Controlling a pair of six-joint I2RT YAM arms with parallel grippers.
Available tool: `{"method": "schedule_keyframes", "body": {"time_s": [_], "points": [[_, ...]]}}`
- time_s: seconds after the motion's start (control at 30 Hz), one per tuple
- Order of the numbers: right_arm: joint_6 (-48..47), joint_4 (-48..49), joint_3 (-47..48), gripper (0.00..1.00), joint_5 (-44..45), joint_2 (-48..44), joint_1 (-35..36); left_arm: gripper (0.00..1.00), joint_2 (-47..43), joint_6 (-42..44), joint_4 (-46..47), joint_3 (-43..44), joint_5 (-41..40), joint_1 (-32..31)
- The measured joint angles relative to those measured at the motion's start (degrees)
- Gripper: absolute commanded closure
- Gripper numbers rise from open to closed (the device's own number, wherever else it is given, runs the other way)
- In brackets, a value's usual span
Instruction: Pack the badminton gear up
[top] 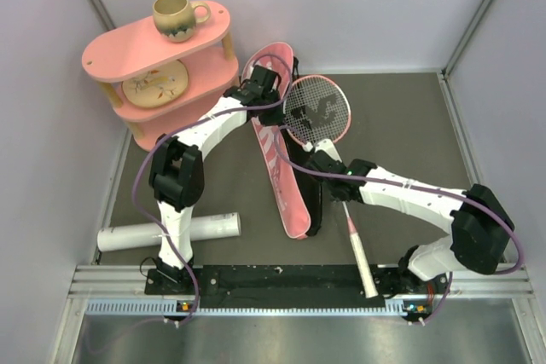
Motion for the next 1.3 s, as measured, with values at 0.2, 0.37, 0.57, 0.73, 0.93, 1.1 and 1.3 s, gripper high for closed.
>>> {"method": "schedule_keyframes", "body": {"time_s": [0.2, 0.37, 0.57, 0.73, 0.93, 1.1, 1.3], "points": [[1.4, -0.4, 0.0, 1.0, -1.1, 0.1, 1.8, 1.0, 0.0, 2.9, -0.4, 2.0, 0.7, -1.0], [1.0, 0.0, 0.9, 1.0, -2.5, 0.0, 1.8, 1.0, 0.0, 2.9, 1.9, 1.9, 4.8, -0.8], [-3.0, 2.1, 2.6, 1.0, -2.9, -0.2, 1.7, 1.0, 0.0, 2.7, 5.9, -1.7, 8.0, -0.9], [-6.7, 3.1, 3.7, 1.0, -4.9, -0.2, 1.5, 1.0, 0.0, 2.7, 8.4, -3.6, 8.9, -0.8], [-7.5, 5.1, 2.1, 1.0, -9.8, -2.0, 1.0, 1.0, 0.0, 2.8, 9.2, -4.0, 9.9, -0.8], [-5.9, 8.8, -5.2, 1.0, -18.1, -10.3, -1.6, 1.0, -0.4, 3.3, 10.3, -4.8, 13.8, -0.6], [-3.9, 12.0, -9.7, 1.0, -29.8, -15.4, -9.4, 1.0, -1.3, 3.2, 16.7, -9.0, 20.6, -0.1]]}}
